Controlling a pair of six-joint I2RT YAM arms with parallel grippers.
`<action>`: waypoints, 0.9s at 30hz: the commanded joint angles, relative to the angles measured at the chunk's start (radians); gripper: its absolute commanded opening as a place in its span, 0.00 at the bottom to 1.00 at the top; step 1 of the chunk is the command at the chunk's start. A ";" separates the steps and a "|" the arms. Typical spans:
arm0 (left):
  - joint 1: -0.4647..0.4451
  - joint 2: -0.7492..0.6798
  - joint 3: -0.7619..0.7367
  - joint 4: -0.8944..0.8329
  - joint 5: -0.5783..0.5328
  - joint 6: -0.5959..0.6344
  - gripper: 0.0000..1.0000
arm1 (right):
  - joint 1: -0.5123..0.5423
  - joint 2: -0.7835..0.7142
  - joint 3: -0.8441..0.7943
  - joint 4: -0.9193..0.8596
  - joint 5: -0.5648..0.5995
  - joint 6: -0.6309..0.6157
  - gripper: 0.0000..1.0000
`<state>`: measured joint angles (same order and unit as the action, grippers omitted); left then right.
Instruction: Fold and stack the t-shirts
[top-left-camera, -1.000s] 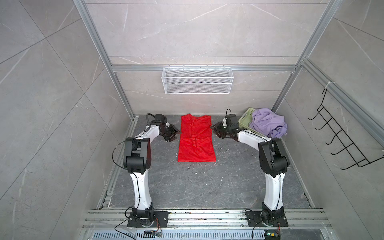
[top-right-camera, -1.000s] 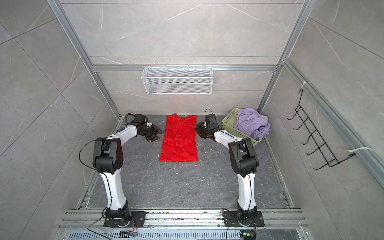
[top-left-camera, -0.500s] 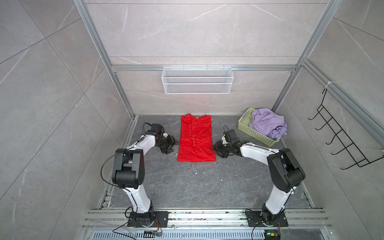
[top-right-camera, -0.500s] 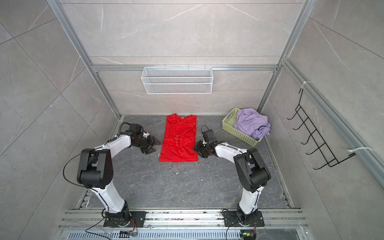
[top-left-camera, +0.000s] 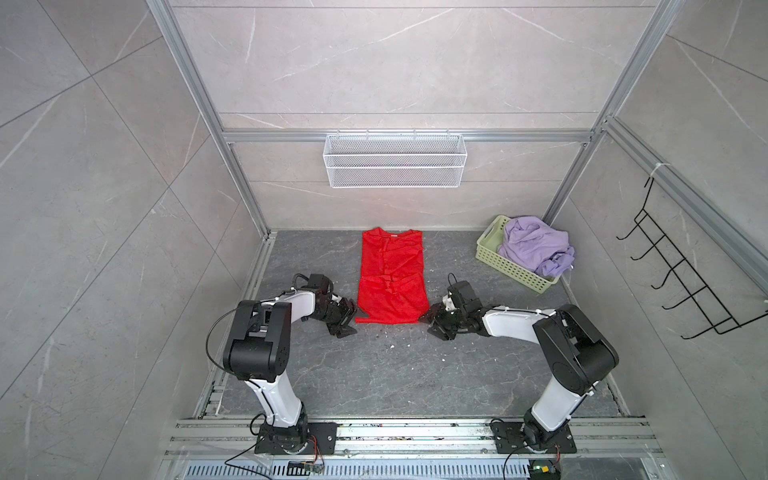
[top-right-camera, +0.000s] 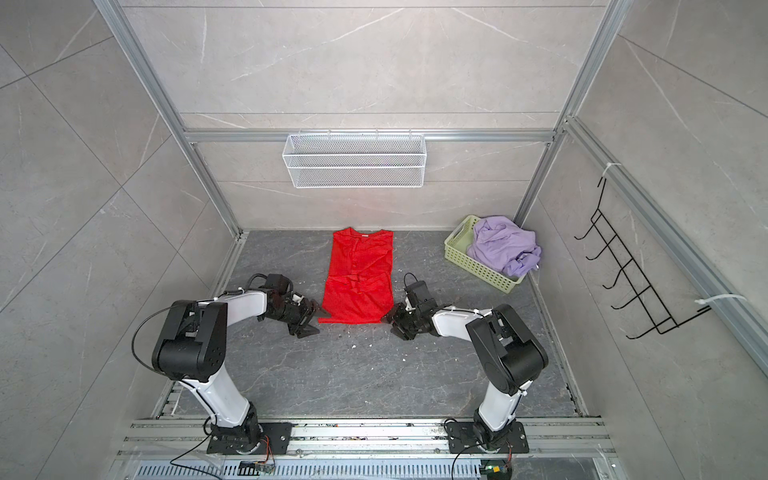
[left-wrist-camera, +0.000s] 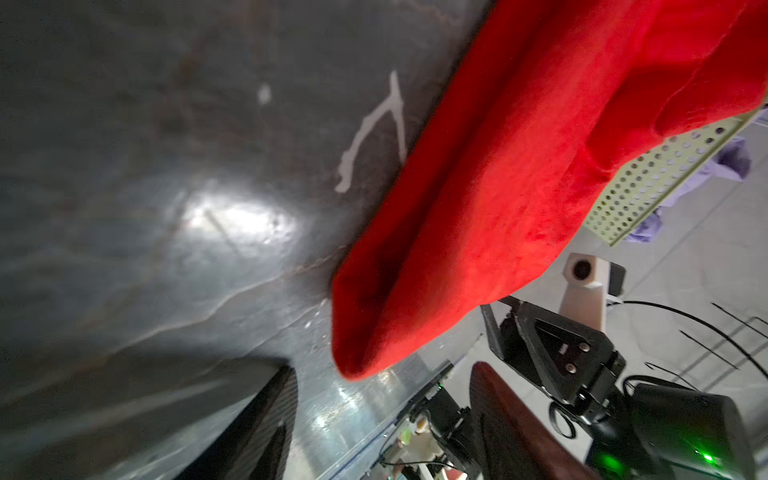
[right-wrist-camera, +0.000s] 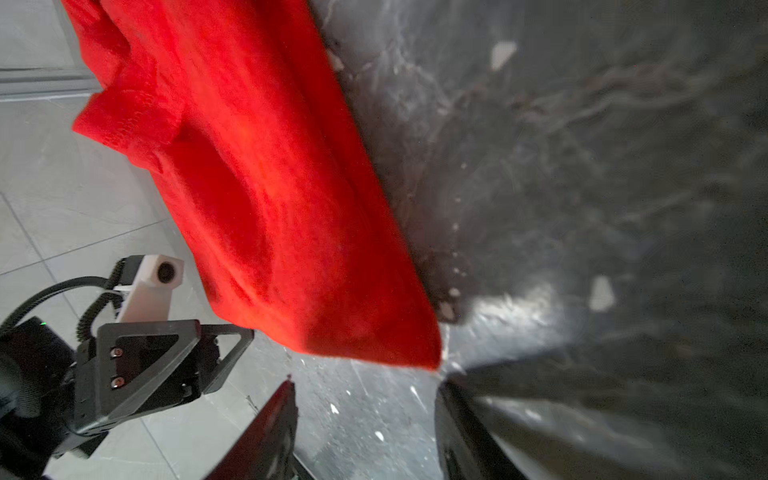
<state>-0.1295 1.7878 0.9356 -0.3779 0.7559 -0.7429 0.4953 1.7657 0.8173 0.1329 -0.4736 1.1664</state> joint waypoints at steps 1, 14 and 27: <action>0.001 0.061 -0.013 0.087 0.010 -0.045 0.67 | 0.008 0.096 -0.051 0.090 0.038 0.105 0.55; -0.003 0.070 0.093 0.127 0.026 -0.094 0.00 | 0.030 0.110 -0.066 0.107 0.097 0.151 0.57; -0.038 -0.056 0.219 0.111 0.112 -0.274 0.00 | 0.123 0.155 -0.205 0.513 0.193 0.377 0.71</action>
<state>-0.1665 1.7752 1.1141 -0.2626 0.8097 -0.9562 0.5915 1.8381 0.6739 0.6731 -0.3542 1.4521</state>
